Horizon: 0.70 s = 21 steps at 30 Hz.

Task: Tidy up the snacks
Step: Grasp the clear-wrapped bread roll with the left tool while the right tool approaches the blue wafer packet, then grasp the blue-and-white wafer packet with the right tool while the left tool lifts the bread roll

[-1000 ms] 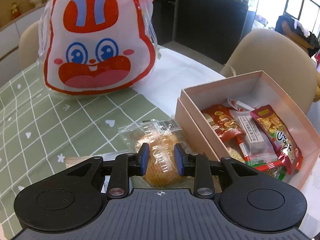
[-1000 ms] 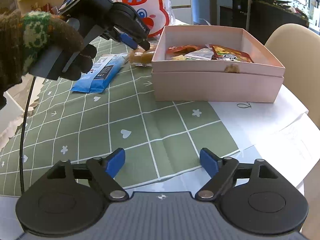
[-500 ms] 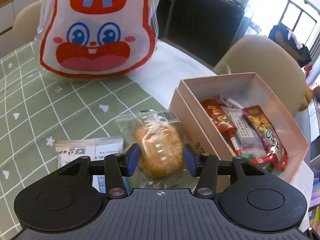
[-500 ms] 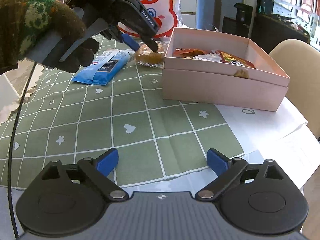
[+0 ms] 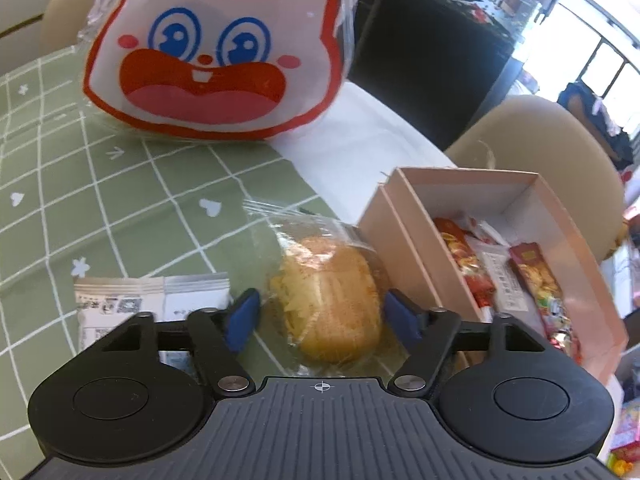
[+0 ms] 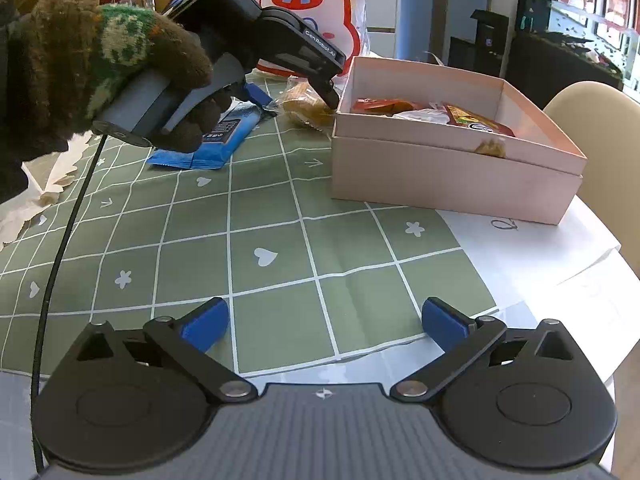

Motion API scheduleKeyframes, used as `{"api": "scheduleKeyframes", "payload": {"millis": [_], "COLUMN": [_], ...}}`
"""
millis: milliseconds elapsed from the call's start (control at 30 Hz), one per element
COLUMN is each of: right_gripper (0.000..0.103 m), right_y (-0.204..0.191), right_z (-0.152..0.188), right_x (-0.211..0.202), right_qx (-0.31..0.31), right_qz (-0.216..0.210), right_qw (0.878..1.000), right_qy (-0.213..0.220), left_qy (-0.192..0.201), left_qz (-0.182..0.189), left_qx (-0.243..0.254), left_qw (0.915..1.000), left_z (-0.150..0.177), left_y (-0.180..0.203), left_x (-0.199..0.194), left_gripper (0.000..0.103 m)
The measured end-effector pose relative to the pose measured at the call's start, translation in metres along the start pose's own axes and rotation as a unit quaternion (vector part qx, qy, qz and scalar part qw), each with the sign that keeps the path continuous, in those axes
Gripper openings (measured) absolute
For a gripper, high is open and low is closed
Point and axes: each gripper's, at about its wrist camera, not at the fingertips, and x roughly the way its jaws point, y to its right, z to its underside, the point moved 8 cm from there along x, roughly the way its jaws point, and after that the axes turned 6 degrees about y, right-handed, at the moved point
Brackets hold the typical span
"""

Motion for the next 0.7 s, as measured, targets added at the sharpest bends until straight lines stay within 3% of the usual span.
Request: {"api": "scheduleKeyframes", "payload": {"millis": [133, 300, 367, 467, 567, 700], "right_gripper": [0.103, 0.103, 0.093, 0.092, 0.092, 0.092], "right_y": [0.0, 0.001, 0.0, -0.013, -0.047, -0.094], "right_z": [-0.001, -0.007, -0.018, -0.049, -0.078, -0.109], "right_x": [0.001, 0.006, 0.009, 0.003, 0.006, 0.034], "right_qx": [0.001, -0.016, -0.008, -0.001, -0.026, -0.057], "right_qz": [0.0, -0.015, -0.025, -0.046, -0.094, -0.128], "right_qw": [1.0, 0.999, 0.998, 0.999, 0.995, 0.99], "right_qy": [-0.006, -0.033, -0.049, -0.009, 0.013, 0.014], "left_qy": [-0.006, 0.035, 0.05, 0.051, 0.048, 0.055], "left_qz": [0.03, 0.037, -0.007, -0.08, -0.089, -0.085], "left_qx": [-0.004, -0.052, -0.08, -0.123, -0.189, -0.227], "left_qw": [0.9995, 0.9973, 0.9955, 0.9878, 0.9768, 0.9686], "left_z": [0.008, 0.038, 0.059, 0.092, 0.119, 0.143], "left_y": [0.004, -0.01, -0.03, -0.065, -0.093, -0.104], "left_x": [-0.017, -0.091, -0.124, -0.16, -0.182, -0.205], "left_gripper": [0.055, 0.054, 0.054, 0.054, 0.054, 0.054]}}
